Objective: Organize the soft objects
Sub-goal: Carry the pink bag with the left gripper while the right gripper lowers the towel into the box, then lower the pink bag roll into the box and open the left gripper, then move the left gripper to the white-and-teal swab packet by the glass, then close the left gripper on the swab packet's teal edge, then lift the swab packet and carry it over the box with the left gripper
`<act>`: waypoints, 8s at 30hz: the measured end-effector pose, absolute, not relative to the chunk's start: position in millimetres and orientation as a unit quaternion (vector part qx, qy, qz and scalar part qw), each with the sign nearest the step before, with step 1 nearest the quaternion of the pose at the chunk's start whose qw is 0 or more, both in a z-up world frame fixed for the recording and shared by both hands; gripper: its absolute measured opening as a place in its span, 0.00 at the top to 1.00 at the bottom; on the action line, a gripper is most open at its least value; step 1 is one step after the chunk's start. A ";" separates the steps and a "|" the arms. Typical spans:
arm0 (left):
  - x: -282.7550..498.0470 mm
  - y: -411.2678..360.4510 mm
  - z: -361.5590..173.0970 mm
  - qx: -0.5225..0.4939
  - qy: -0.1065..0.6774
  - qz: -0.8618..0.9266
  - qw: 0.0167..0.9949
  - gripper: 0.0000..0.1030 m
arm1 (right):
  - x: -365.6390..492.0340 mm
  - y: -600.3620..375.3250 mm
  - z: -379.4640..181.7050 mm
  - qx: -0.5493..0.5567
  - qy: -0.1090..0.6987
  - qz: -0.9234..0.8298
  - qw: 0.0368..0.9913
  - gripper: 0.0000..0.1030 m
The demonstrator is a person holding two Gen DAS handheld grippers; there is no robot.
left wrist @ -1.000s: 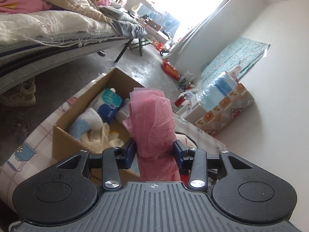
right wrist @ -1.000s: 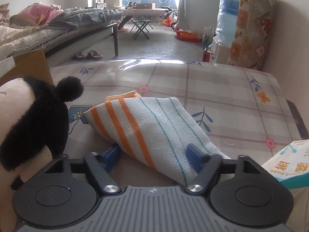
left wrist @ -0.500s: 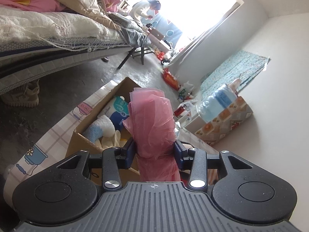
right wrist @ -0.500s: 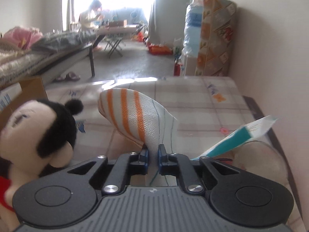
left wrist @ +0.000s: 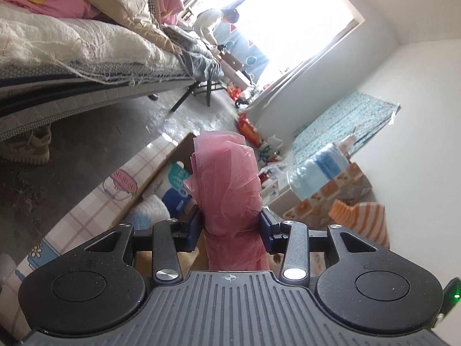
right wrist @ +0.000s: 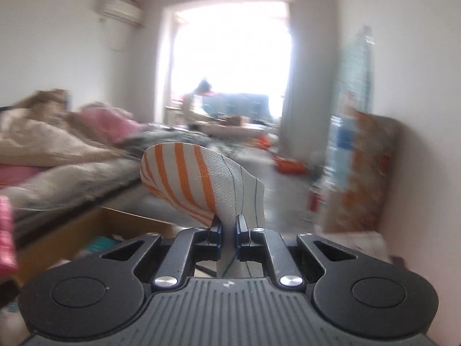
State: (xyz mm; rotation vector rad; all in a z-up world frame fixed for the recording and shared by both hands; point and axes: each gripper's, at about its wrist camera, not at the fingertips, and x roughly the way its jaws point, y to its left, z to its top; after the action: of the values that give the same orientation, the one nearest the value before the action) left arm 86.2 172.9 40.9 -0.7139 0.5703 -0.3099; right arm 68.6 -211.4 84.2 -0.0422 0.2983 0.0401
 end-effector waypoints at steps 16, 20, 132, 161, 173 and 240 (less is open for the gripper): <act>88.8 197.1 42.0 -0.363 0.248 -0.133 0.888 0.61 | 224.5 -27.2 -22.5 -0.205 0.405 0.168 0.875 0.91; 87.1 199.7 39.6 -0.366 0.248 -0.137 0.886 0.61 | 235.4 -12.2 -46.0 -0.238 0.481 0.174 0.825 0.89; 115.7 -164.6 52.4 -0.027 0.344 -0.382 0.857 0.04 | -31.2 -311.6 -45.5 0.197 0.197 -0.065 0.958 0.26; 135.2 -338.8 -69.9 0.295 0.269 -0.451 0.798 0.47 | -27.9 -389.0 -81.3 0.252 0.188 -0.094 0.944 0.37; 144.5 -348.7 -75.2 0.278 0.271 -0.465 0.796 0.89 | -28.2 -392.9 -84.9 0.269 0.188 -0.087 0.941 0.37; -37.1 -98.1 -11.4 0.117 0.252 -0.458 0.844 0.97 | -24.5 -320.8 -10.2 0.347 0.280 0.056 0.894 0.87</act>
State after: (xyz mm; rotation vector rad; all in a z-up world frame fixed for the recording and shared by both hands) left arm -37.1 -98.1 -11.4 0.2477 0.5315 -0.9667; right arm -24.5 -320.8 -10.2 0.7188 0.5798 0.1166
